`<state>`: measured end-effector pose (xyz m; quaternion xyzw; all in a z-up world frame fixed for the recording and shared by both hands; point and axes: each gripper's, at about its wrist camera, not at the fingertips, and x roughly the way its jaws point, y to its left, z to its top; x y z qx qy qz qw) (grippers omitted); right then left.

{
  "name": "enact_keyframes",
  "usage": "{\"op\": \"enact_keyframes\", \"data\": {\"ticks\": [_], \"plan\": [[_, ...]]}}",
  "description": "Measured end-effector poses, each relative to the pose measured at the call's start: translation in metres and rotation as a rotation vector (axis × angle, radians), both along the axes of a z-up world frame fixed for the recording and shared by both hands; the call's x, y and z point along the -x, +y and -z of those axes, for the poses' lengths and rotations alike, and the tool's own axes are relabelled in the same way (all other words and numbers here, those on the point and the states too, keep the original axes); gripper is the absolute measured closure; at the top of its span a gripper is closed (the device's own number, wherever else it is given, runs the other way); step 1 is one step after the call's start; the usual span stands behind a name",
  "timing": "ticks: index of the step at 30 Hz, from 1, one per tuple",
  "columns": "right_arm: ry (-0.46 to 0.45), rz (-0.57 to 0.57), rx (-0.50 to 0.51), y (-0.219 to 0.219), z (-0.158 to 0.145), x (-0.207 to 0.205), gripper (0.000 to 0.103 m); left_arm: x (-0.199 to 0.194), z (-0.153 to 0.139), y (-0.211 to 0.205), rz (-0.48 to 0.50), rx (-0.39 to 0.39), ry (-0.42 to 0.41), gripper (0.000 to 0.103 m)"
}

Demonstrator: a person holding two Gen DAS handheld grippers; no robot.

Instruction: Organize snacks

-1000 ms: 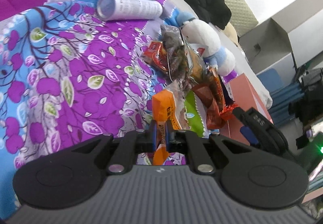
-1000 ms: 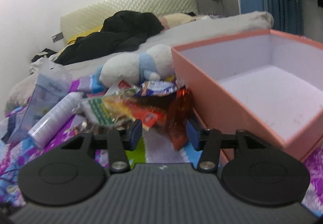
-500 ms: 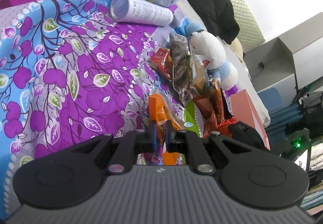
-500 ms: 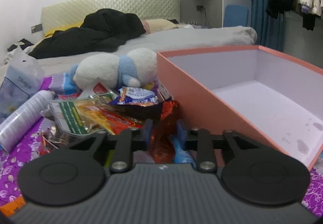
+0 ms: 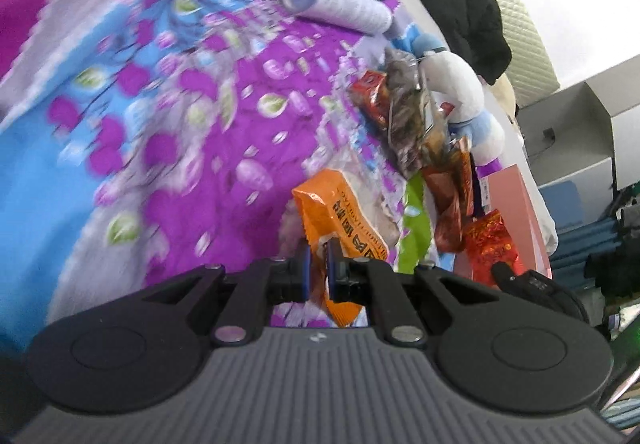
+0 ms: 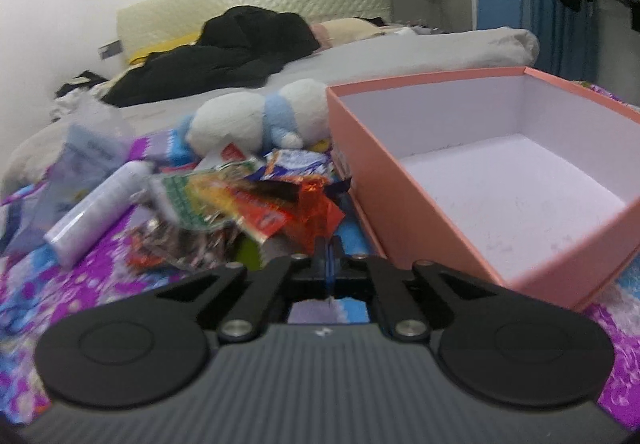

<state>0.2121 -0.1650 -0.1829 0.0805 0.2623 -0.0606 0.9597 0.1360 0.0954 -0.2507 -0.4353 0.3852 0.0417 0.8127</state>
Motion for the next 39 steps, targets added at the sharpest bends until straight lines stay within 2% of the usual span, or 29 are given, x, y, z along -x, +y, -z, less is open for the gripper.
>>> {"op": "enact_keyframes", "data": {"ticks": [11, 15, 18, 20, 22, 25, 27, 29, 30, 31, 33, 39], "plan": [[0.057, -0.167, -0.027, -0.007, -0.008, 0.075, 0.100, 0.048, 0.001, -0.012, 0.004, -0.006, 0.050, 0.093], [0.132, -0.193, -0.096, -0.021, -0.006, 0.091, 0.100, 0.055, 0.004, -0.011, 0.016, 0.009, 0.081, 0.093], [0.164, -0.204, -0.090, -0.025, -0.001, 0.105, 0.100, 0.057, 0.002, -0.009, 0.017, -0.002, 0.086, 0.092], [0.189, -0.217, -0.111, -0.028, 0.004, 0.109, 0.098, 0.056, 0.001, -0.008, 0.025, -0.001, 0.094, 0.083], [0.208, -0.220, -0.125, -0.030, 0.009, 0.112, 0.097, 0.056, 0.000, -0.009, 0.028, -0.007, 0.106, 0.054], [0.227, -0.236, -0.132, -0.033, 0.014, 0.114, 0.097, 0.058, -0.007, -0.013, 0.060, -0.040, 0.091, 0.032], [0.250, -0.255, -0.120, -0.035, 0.016, 0.115, 0.096, 0.060, -0.011, -0.017, 0.075, -0.065, 0.082, 0.024], [0.264, -0.273, -0.102, -0.036, 0.018, 0.116, 0.092, 0.061, -0.014, -0.021, 0.094, -0.101, 0.076, 0.021], [0.275, -0.276, -0.090, -0.036, 0.019, 0.117, 0.070, 0.062, -0.016, -0.023, 0.101, -0.121, 0.072, 0.021], [0.283, -0.278, -0.082, -0.037, 0.020, 0.117, 0.039, 0.063, -0.018, -0.024, 0.106, -0.137, 0.070, 0.020], [0.279, -0.261, -0.072, -0.040, 0.021, 0.122, 0.020, 0.062, -0.022, -0.025, 0.121, -0.171, 0.065, 0.018], [0.248, -0.275, 0.001, -0.045, 0.015, 0.126, 0.022, 0.055, -0.041, -0.037, 0.171, -0.368, 0.031, 0.012]]}}
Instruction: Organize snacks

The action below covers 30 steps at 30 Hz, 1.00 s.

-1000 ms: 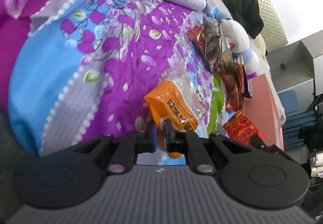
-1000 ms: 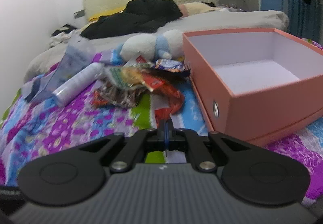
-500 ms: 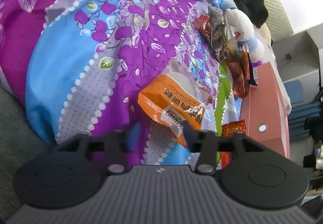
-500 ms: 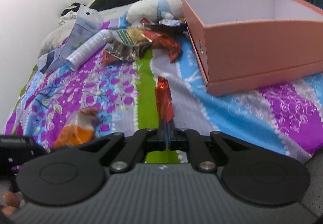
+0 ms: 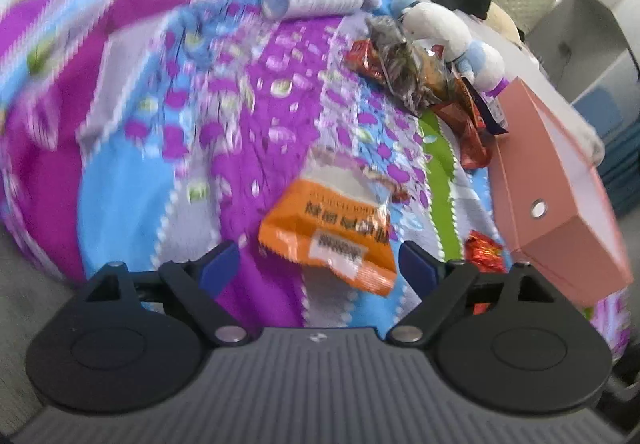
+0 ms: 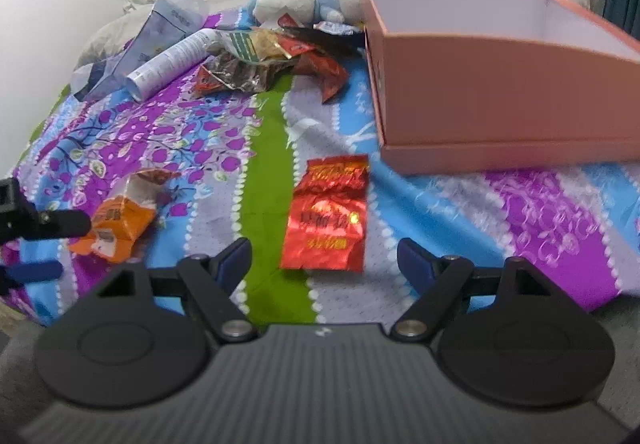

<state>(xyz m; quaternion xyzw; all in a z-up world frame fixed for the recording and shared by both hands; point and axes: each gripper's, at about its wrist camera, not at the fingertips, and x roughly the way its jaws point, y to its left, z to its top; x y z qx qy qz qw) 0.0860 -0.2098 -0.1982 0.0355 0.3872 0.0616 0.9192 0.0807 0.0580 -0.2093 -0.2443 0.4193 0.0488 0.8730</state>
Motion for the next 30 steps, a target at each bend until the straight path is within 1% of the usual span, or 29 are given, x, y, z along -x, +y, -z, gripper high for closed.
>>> {"op": "enact_keyframes", "data": {"ticks": [2, 5, 7, 12, 14, 17, 19, 21, 23, 24, 27, 29, 30], "plan": [[-0.021, -0.011, 0.017, 0.000, -0.003, 0.000, 0.022, -0.004, -0.005, -0.004, 0.023, -0.052, -0.024, 0.011], [-0.043, -0.046, 0.047, 0.004, -0.003, -0.005, 0.022, -0.015, -0.007, -0.010, 0.072, -0.135, -0.031, 0.011], [-0.057, -0.063, 0.063, 0.009, -0.002, -0.011, 0.022, -0.025, -0.006, -0.013, 0.107, -0.165, -0.030, 0.011], [-0.066, -0.071, 0.051, 0.015, 0.003, -0.029, 0.022, -0.048, 0.003, -0.016, 0.174, -0.166, -0.013, 0.009], [-0.070, -0.065, 0.055, 0.017, 0.006, -0.035, 0.022, -0.056, 0.008, -0.018, 0.183, -0.187, -0.005, 0.007], [-0.068, -0.064, 0.069, 0.019, 0.011, -0.043, 0.022, -0.066, 0.017, -0.019, 0.199, -0.216, 0.018, 0.007], [-0.067, -0.059, 0.083, 0.020, 0.015, -0.047, 0.022, -0.070, 0.023, -0.019, 0.208, -0.223, 0.027, 0.007], [-0.056, -0.063, 0.090, 0.020, 0.019, -0.051, 0.022, -0.071, 0.026, -0.023, 0.249, -0.226, 0.017, 0.007], [-0.057, -0.062, 0.102, 0.021, 0.021, -0.052, 0.023, -0.069, 0.029, -0.028, 0.256, -0.245, 0.008, 0.007], [-0.061, -0.060, 0.113, 0.021, 0.023, -0.053, 0.023, -0.070, 0.032, -0.029, 0.256, -0.242, 0.019, 0.007], [-0.053, -0.064, 0.121, 0.023, 0.026, -0.056, 0.031, -0.071, 0.038, -0.030, 0.240, -0.238, 0.025, 0.008], [-0.047, -0.064, 0.124, 0.025, 0.028, -0.059, 0.032, -0.071, 0.039, -0.031, 0.232, -0.250, 0.017, 0.008], [-0.048, -0.065, 0.132, 0.026, 0.029, -0.060, 0.034, -0.072, 0.039, -0.032, 0.234, -0.255, 0.010, 0.011]]}}
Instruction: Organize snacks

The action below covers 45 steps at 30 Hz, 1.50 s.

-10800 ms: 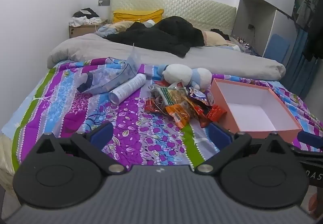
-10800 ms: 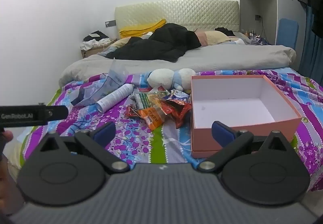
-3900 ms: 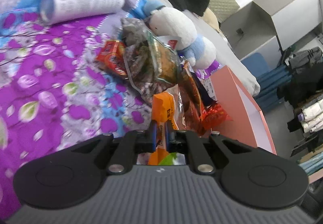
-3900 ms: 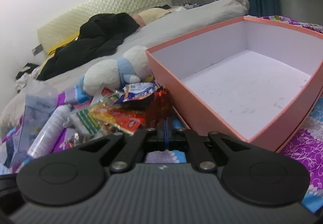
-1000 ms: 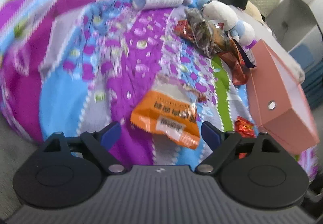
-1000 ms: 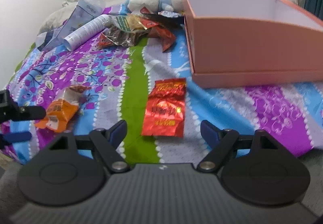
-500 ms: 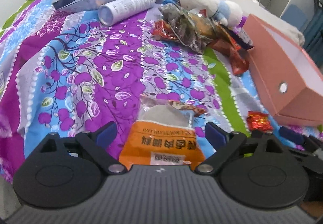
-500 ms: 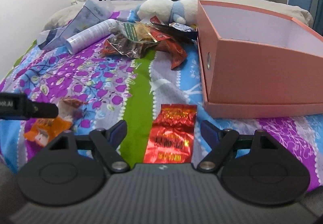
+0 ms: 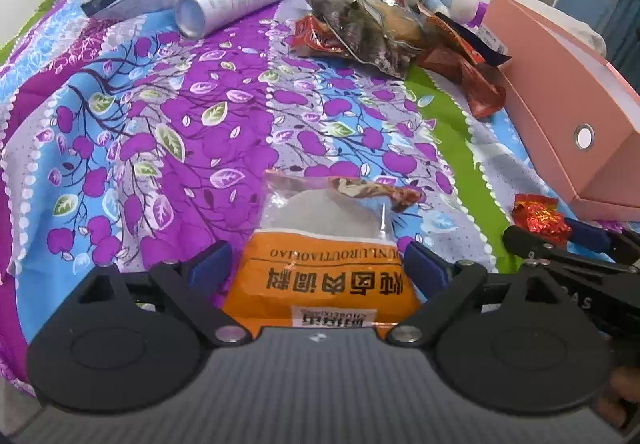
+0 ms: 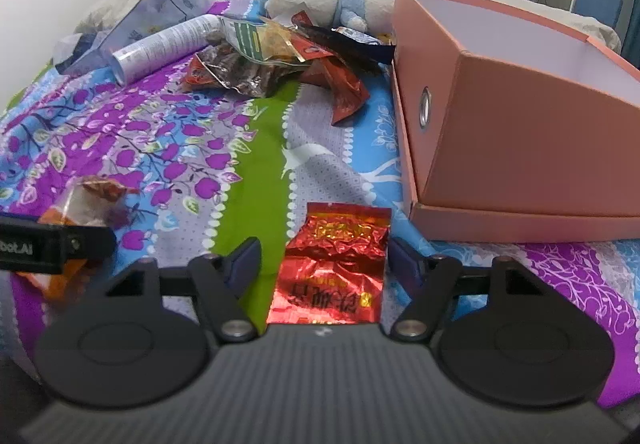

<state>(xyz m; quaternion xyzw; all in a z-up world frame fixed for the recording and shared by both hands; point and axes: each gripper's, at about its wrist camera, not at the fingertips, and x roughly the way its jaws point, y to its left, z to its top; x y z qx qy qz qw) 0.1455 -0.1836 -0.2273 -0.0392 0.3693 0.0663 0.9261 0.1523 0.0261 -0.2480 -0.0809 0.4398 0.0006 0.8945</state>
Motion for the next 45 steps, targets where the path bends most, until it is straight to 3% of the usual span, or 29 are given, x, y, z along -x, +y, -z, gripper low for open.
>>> {"op": "enact_keyframes", "data": {"ticks": [2, 4, 10, 20, 34, 45], "plan": [[0.000, 0.001, 0.018, 0.002, 0.002, -0.002, 0.043, 0.000, -0.001, -0.002, 0.003, -0.013, -0.014, 0.017], [-0.002, -0.005, 0.020, 0.004, 0.003, -0.004, 0.045, 0.000, -0.001, -0.003, -0.002, -0.018, -0.014, 0.022], [-0.010, -0.020, 0.011, 0.003, -0.008, -0.003, 0.046, 0.004, -0.015, -0.002, -0.031, 0.039, -0.038, 0.027], [-0.038, -0.028, -0.058, 0.004, -0.034, 0.006, 0.046, 0.007, -0.051, -0.006, -0.032, 0.085, -0.096, 0.028], [-0.178, -0.032, -0.125, -0.014, -0.103, 0.009, 0.046, -0.010, -0.122, -0.013, 0.003, 0.113, -0.188, 0.028], [-0.293, -0.052, -0.141, -0.031, -0.169, -0.019, 0.046, -0.042, -0.192, -0.036, 0.069, 0.162, -0.296, 0.028]]}}
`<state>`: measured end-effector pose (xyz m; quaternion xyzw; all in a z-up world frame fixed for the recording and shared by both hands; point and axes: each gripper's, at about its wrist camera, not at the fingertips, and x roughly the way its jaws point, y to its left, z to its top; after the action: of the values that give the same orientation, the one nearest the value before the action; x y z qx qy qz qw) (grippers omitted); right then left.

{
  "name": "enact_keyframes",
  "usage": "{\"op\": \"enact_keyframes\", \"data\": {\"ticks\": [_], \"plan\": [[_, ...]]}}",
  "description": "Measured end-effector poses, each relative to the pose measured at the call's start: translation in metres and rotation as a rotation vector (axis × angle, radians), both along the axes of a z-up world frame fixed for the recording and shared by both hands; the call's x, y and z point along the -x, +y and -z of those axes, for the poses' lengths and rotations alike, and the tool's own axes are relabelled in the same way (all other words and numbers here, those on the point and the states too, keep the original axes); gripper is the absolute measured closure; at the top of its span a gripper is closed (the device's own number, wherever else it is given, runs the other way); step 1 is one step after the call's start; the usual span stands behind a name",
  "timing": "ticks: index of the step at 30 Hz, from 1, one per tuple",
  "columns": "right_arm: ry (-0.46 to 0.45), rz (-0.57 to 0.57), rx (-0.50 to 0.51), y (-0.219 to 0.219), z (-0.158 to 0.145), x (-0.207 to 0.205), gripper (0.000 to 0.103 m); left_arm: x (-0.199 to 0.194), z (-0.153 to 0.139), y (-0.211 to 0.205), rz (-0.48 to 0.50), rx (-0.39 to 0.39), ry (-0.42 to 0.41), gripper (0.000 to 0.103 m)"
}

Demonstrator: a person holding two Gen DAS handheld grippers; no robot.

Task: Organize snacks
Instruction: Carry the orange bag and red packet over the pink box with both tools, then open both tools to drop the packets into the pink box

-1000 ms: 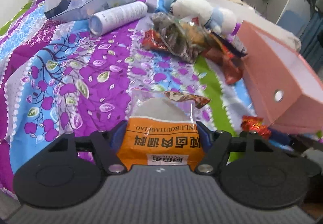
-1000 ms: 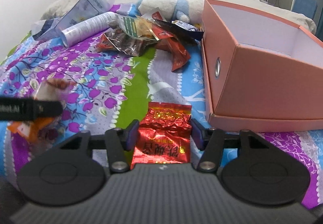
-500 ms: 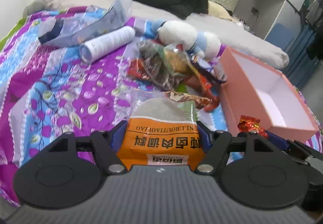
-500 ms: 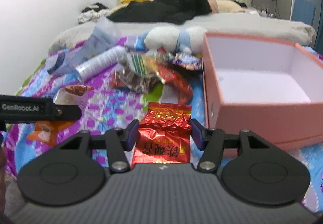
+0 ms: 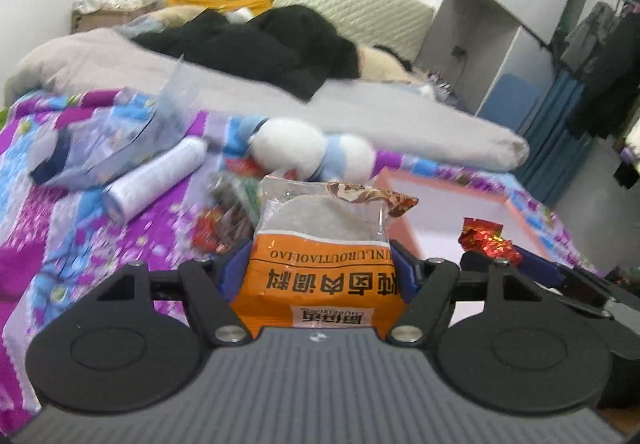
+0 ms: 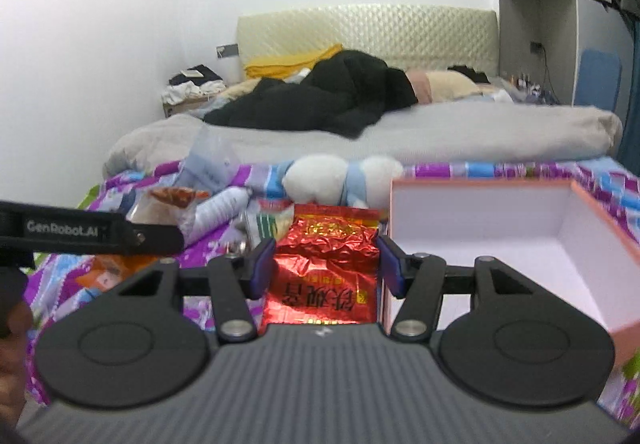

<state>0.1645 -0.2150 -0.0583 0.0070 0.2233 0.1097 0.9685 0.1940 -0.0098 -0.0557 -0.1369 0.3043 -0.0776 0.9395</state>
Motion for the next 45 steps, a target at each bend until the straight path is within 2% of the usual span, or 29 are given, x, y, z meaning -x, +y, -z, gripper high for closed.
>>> {"op": "enact_keyframes", "data": {"ticks": [10, 14, 17, 25, 29, 32, 35, 38, 45], "plan": [[-0.094, 0.060, -0.002, -0.036, -0.051, -0.014, 0.046, -0.029, -0.058, -0.043, 0.095, 0.039, -0.085, 0.028], [-0.111, 0.088, 0.001, -0.054, -0.066, -0.019, 0.045, -0.037, -0.072, -0.069, 0.136, 0.033, -0.102, 0.028], [-0.099, 0.112, 0.014, -0.069, -0.069, -0.022, 0.045, -0.045, -0.073, -0.090, 0.171, 0.027, -0.084, 0.028], [0.012, 0.193, 0.017, -0.109, -0.042, -0.034, 0.045, -0.078, -0.042, -0.143, 0.267, -0.003, 0.002, 0.028], [0.074, 0.213, -0.038, -0.129, -0.023, -0.042, 0.045, -0.095, -0.020, -0.166, 0.290, -0.050, 0.059, 0.028], [0.117, 0.230, -0.036, -0.141, -0.007, -0.051, 0.045, -0.103, -0.002, -0.181, 0.322, -0.090, 0.094, 0.028], [0.161, 0.216, -0.029, -0.150, 0.009, -0.058, 0.045, -0.115, 0.022, -0.186, 0.332, -0.114, 0.153, 0.028], [0.203, 0.200, -0.004, -0.155, 0.024, -0.067, 0.045, -0.126, 0.043, -0.186, 0.327, -0.103, 0.211, 0.028], [0.285, 0.191, 0.021, -0.154, 0.052, -0.079, 0.045, -0.140, 0.067, -0.178, 0.306, -0.068, 0.287, 0.028]]}}
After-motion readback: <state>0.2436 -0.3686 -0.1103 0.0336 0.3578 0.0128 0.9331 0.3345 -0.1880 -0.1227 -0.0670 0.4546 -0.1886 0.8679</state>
